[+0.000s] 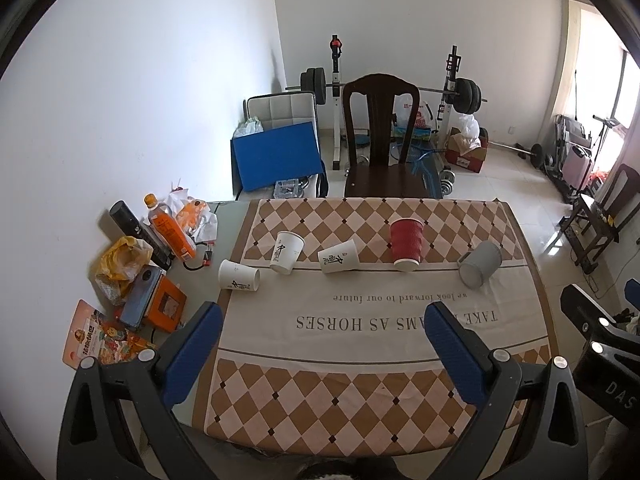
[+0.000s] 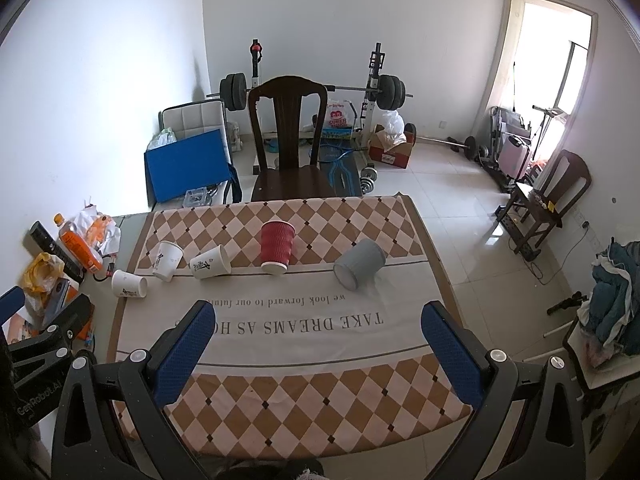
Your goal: Flip cup upright
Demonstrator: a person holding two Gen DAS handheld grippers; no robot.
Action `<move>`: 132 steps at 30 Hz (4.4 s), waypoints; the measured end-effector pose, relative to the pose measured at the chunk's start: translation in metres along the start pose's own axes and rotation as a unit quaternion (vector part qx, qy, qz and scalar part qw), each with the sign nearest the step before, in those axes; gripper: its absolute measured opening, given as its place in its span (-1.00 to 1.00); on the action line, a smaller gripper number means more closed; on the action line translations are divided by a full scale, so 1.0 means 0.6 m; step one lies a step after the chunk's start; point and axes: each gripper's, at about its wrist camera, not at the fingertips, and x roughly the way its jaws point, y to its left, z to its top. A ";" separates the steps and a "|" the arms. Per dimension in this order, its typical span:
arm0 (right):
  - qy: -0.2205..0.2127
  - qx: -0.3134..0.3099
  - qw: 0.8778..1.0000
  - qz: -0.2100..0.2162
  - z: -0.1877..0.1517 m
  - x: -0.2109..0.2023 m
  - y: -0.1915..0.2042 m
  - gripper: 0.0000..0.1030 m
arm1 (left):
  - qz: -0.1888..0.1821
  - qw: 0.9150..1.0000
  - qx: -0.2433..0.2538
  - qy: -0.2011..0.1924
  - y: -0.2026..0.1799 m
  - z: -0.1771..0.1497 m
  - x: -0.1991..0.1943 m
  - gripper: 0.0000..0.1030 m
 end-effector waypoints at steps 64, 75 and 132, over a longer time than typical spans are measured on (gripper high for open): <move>0.187 -0.048 0.981 0.020 -0.037 0.374 0.051 1.00 | 0.086 0.988 0.019 0.125 0.004 -0.032 0.297 1.00; 0.291 -0.053 0.955 -0.002 -0.077 0.616 0.129 1.00 | 0.072 0.969 0.118 0.204 -0.004 -0.019 0.537 0.98; 0.328 0.042 0.940 -0.080 -0.112 0.632 -0.040 1.00 | -0.069 0.936 -0.004 0.346 -0.063 -0.097 0.572 0.17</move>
